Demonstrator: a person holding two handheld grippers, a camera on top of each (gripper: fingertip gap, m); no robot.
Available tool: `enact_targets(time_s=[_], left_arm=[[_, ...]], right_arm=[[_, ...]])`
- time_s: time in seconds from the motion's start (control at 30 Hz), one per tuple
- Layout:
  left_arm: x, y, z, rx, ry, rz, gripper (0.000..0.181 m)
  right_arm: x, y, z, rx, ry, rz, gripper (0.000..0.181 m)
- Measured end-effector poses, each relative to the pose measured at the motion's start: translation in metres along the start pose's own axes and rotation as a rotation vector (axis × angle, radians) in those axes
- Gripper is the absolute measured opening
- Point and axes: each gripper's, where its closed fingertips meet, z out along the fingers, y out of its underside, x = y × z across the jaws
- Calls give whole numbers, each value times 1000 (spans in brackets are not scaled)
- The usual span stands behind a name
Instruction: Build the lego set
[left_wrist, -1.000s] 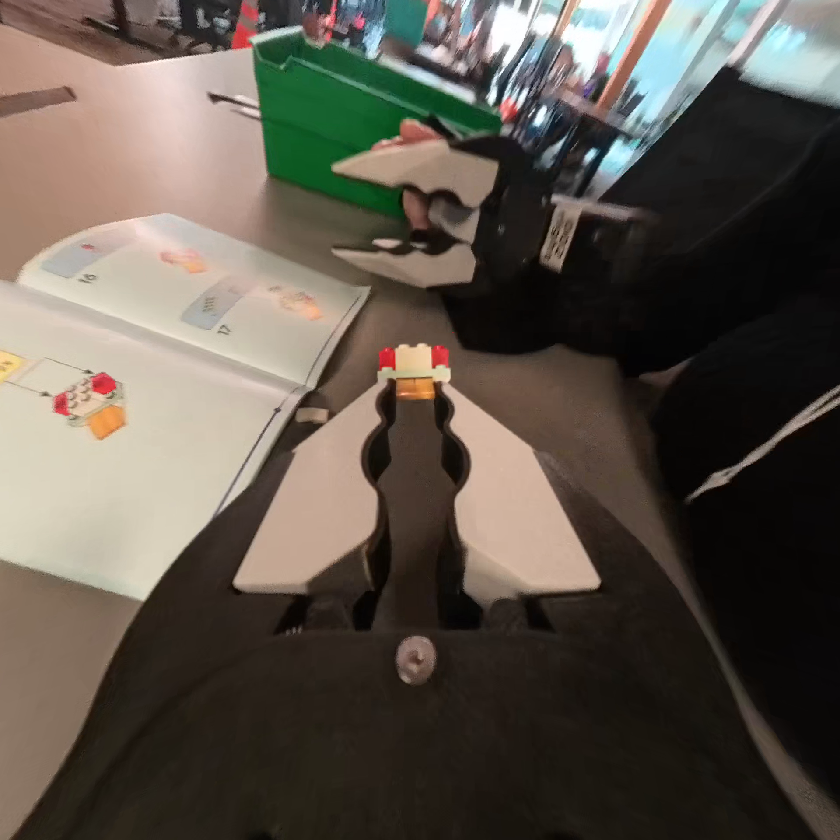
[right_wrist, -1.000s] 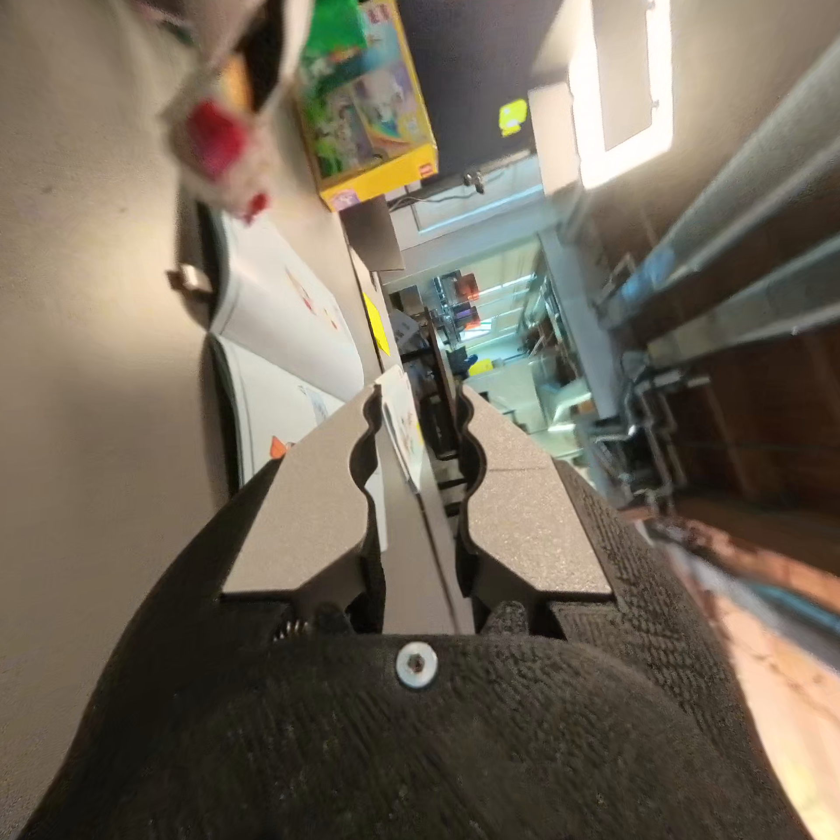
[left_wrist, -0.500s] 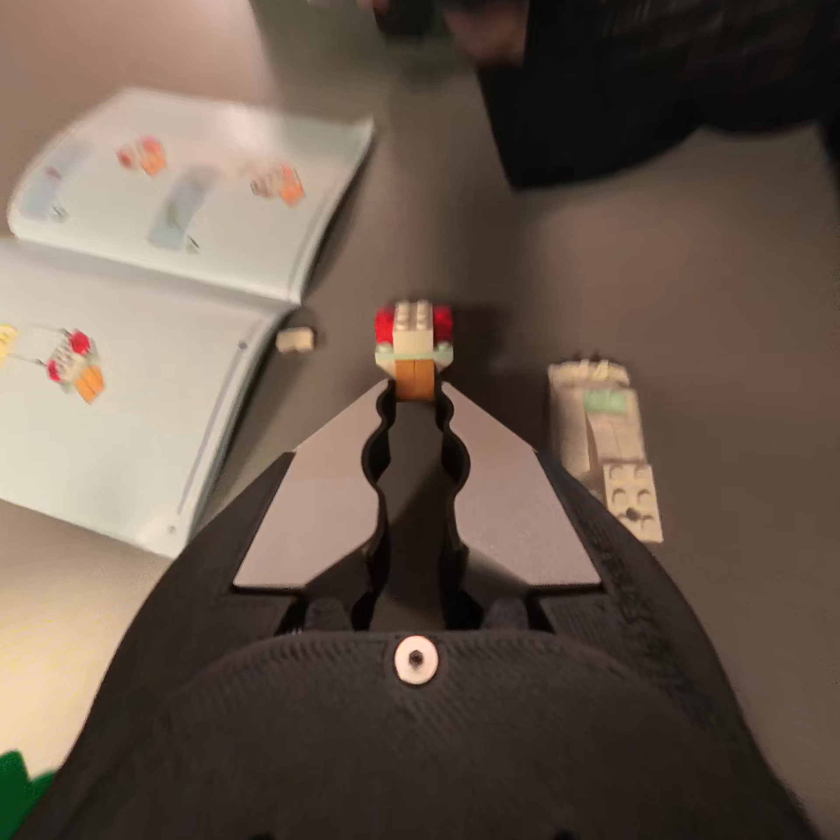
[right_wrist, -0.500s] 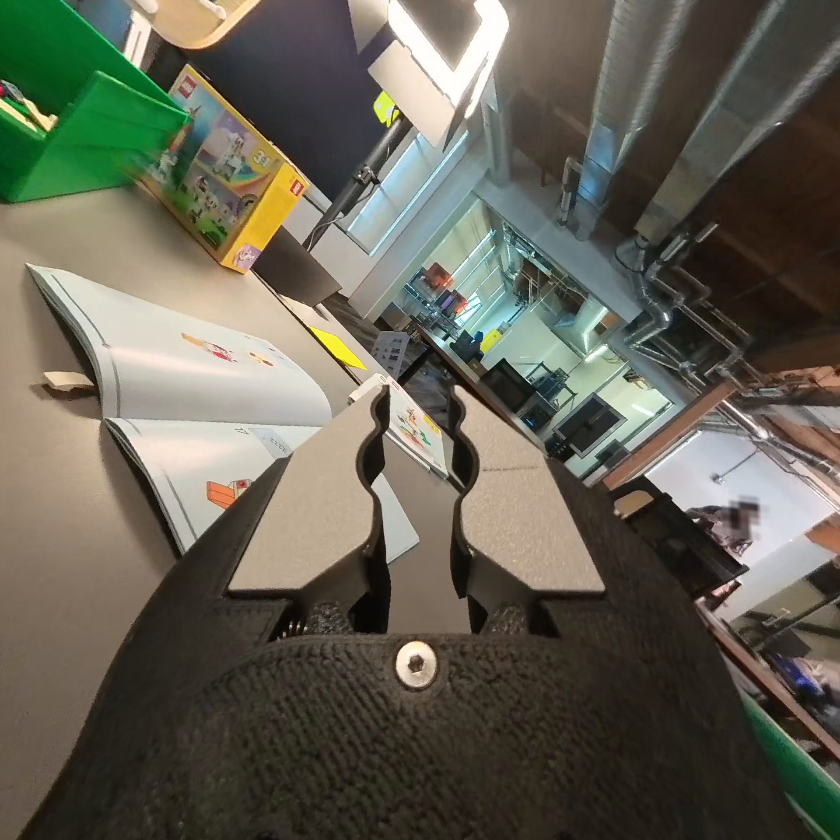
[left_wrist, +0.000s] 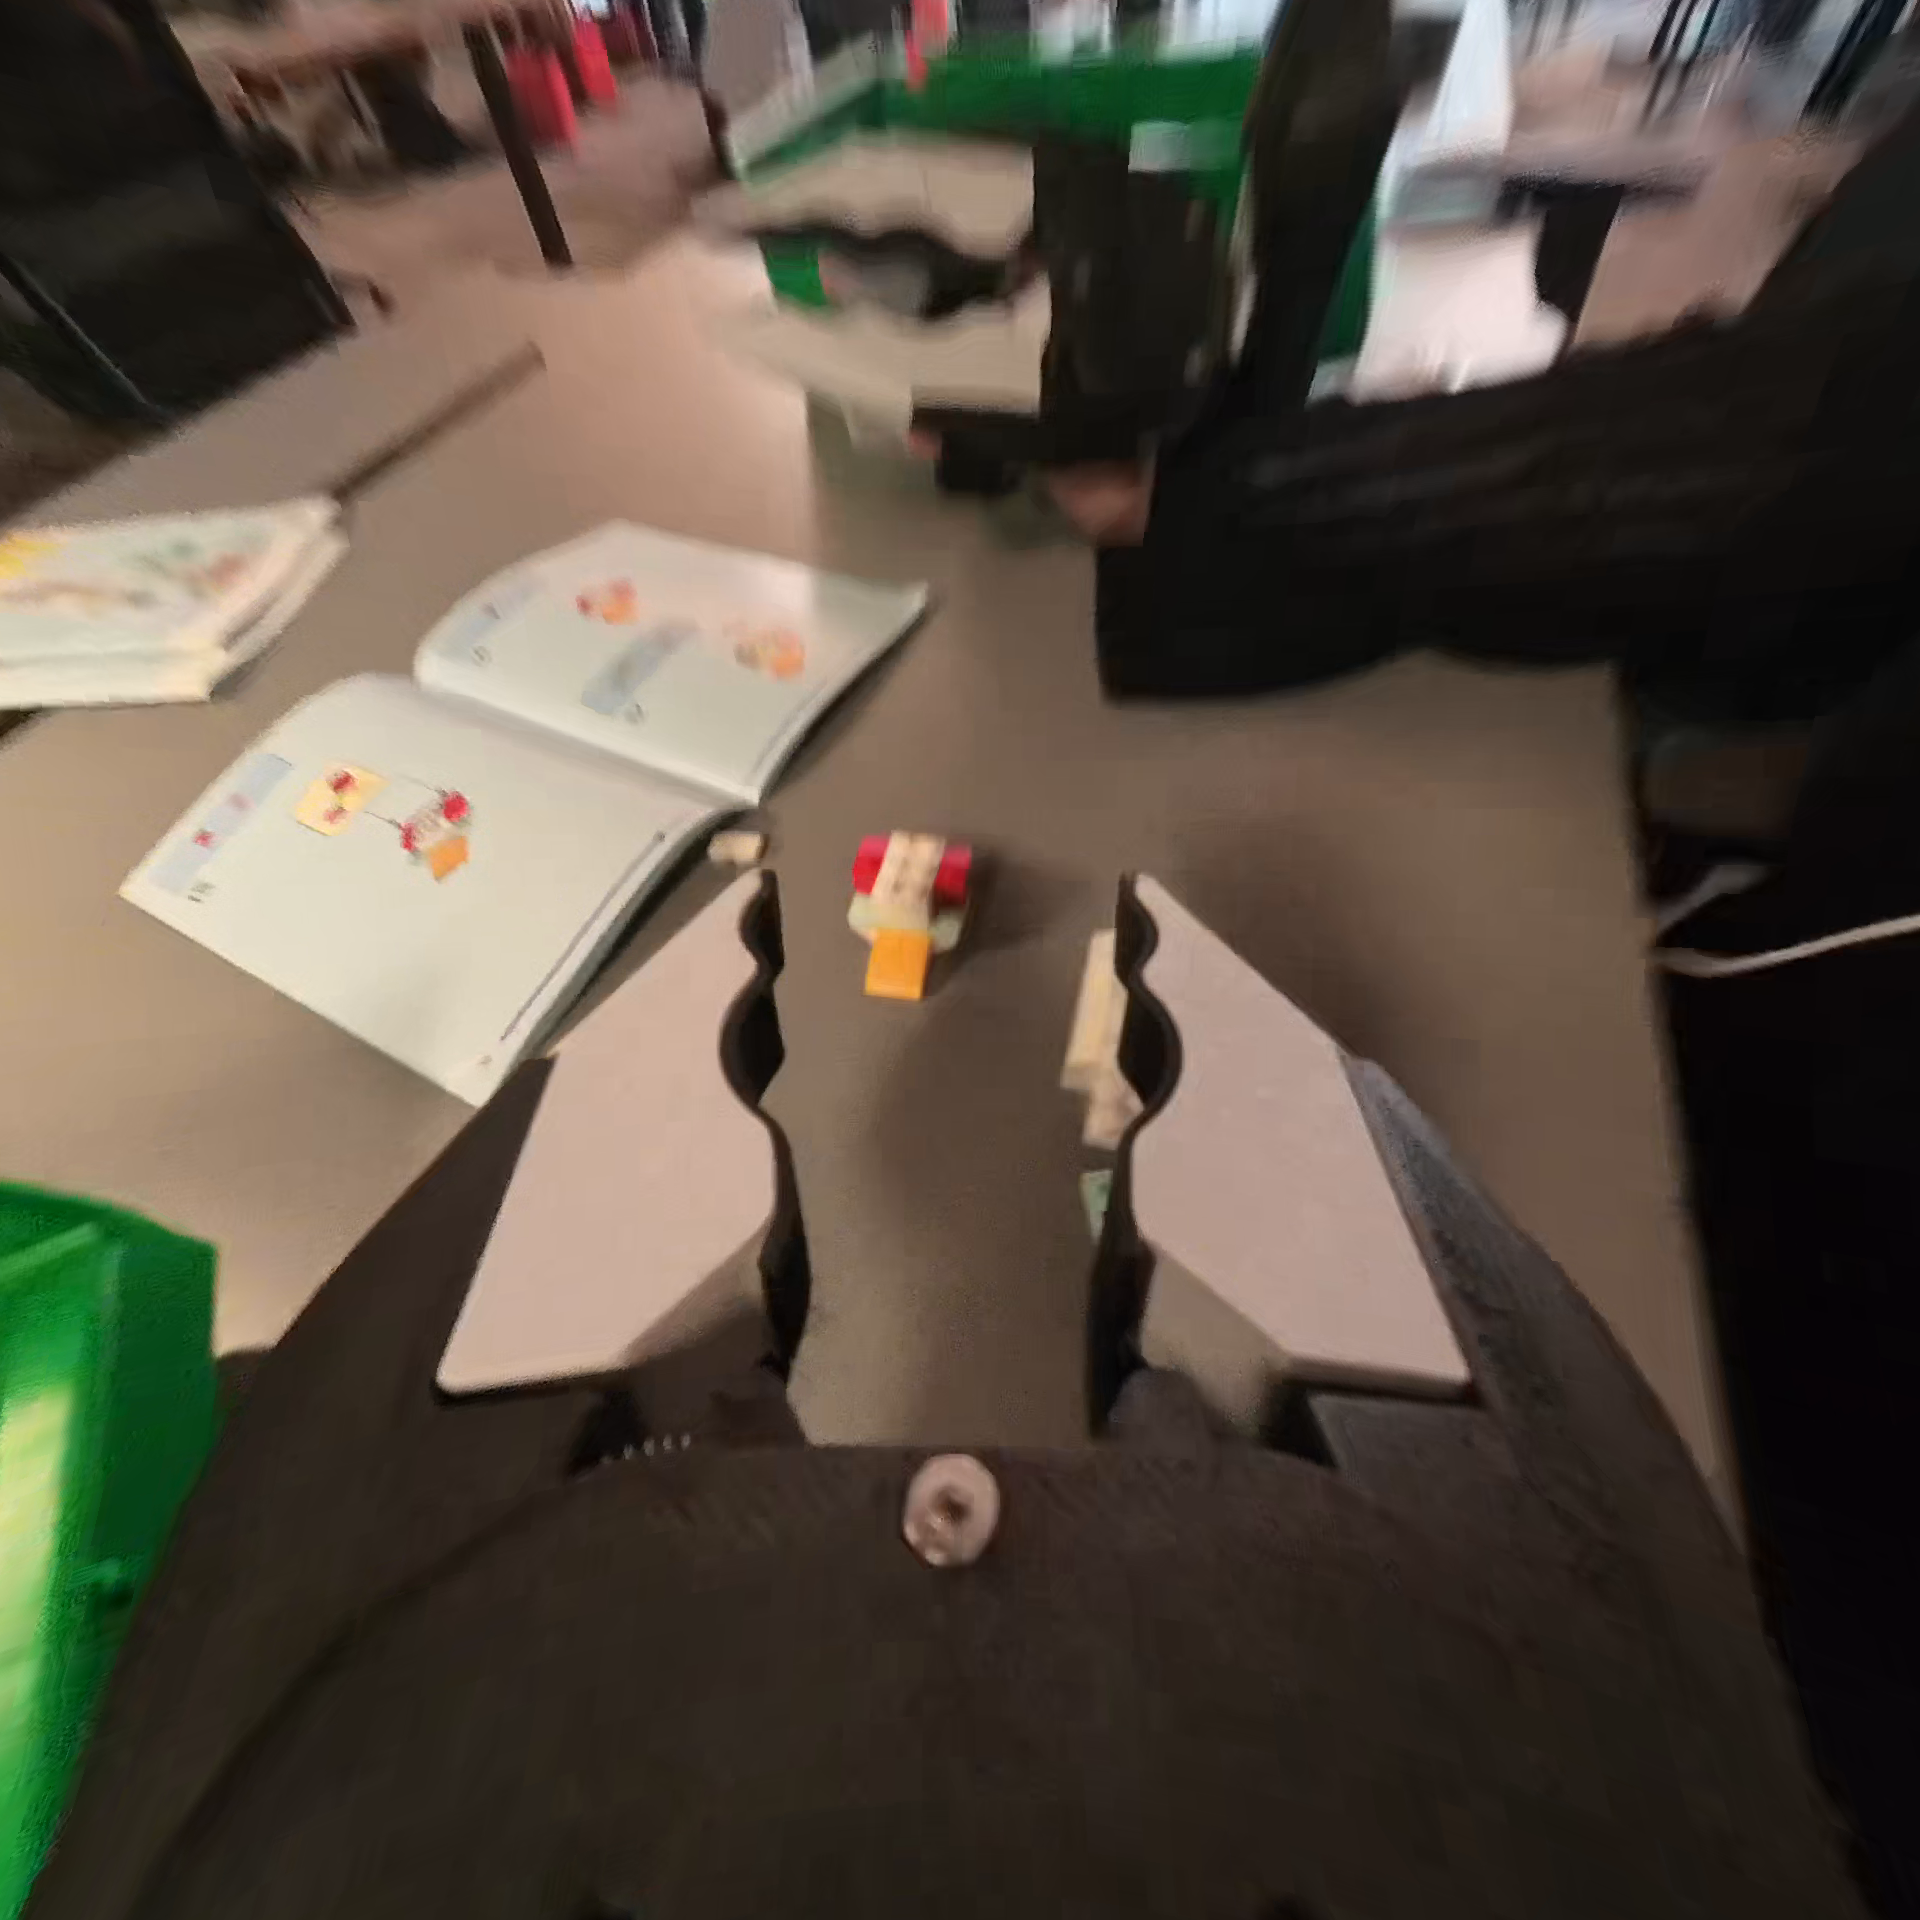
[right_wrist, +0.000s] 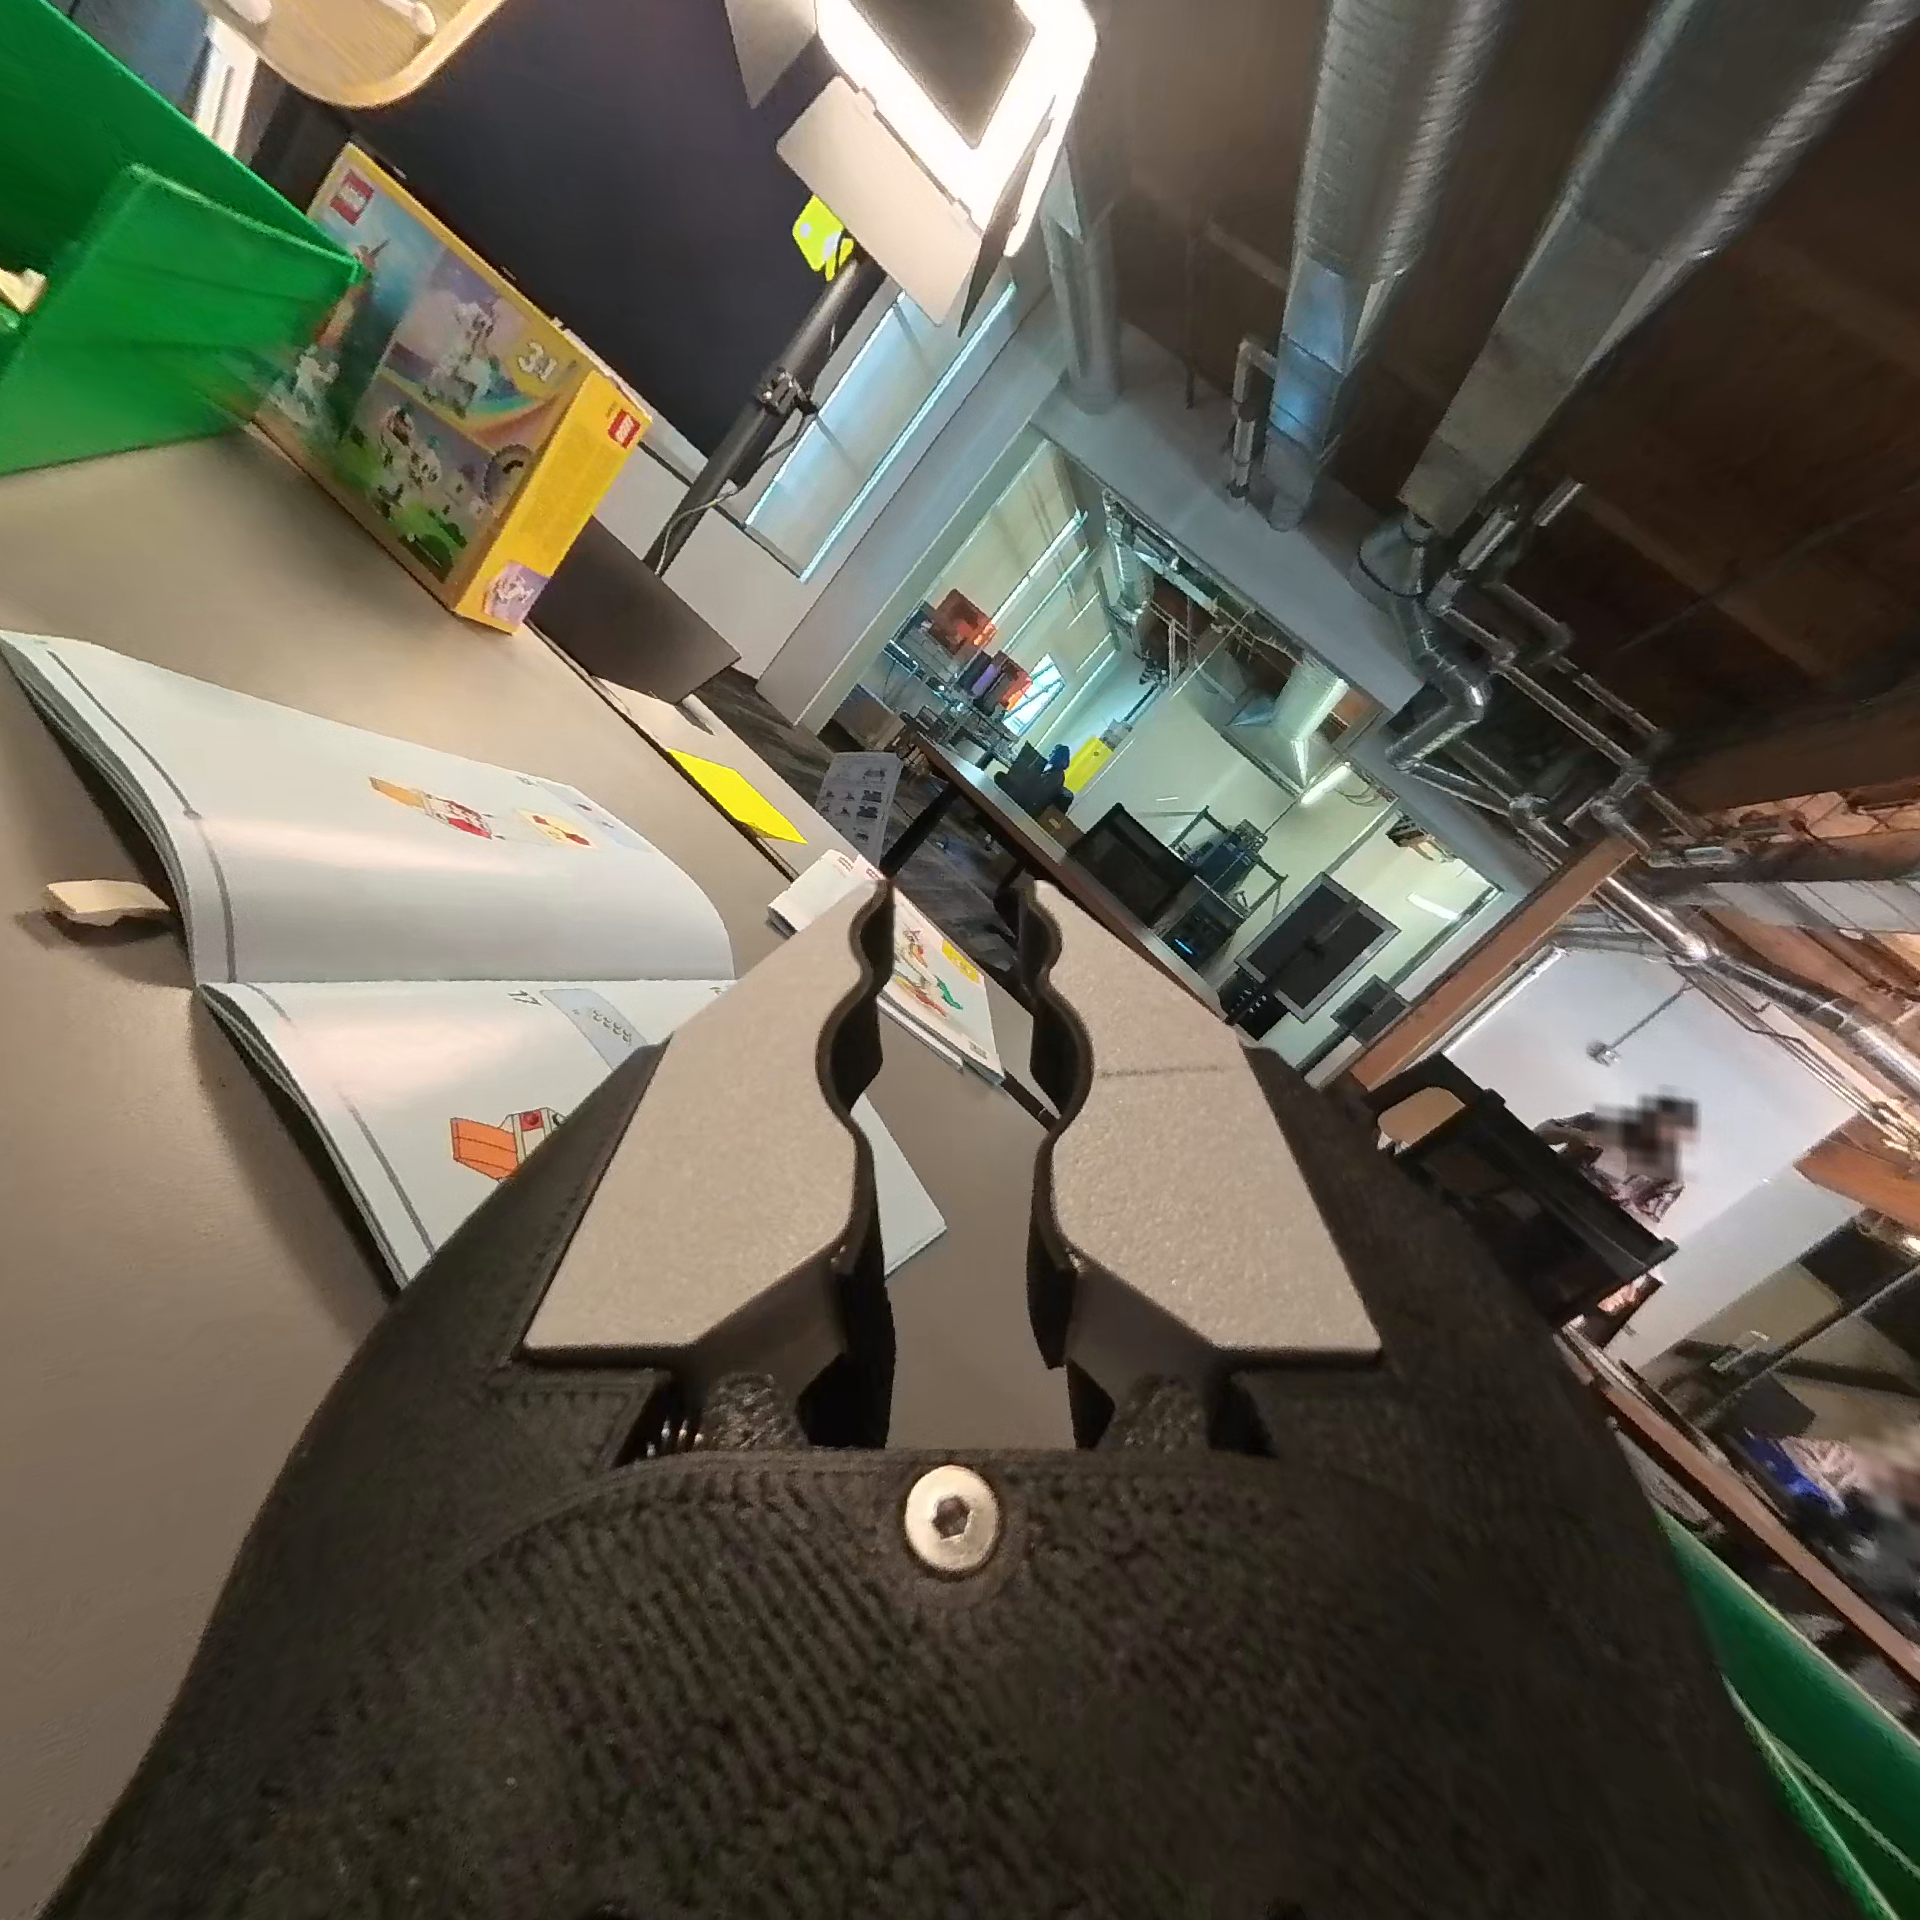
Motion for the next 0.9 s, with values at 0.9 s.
enact_targets(time_s=[0.9], left_arm=[[-270,90,-257,-844,-670,-600,33]], right_arm=[[3,8,0,-33,10,46,18]])
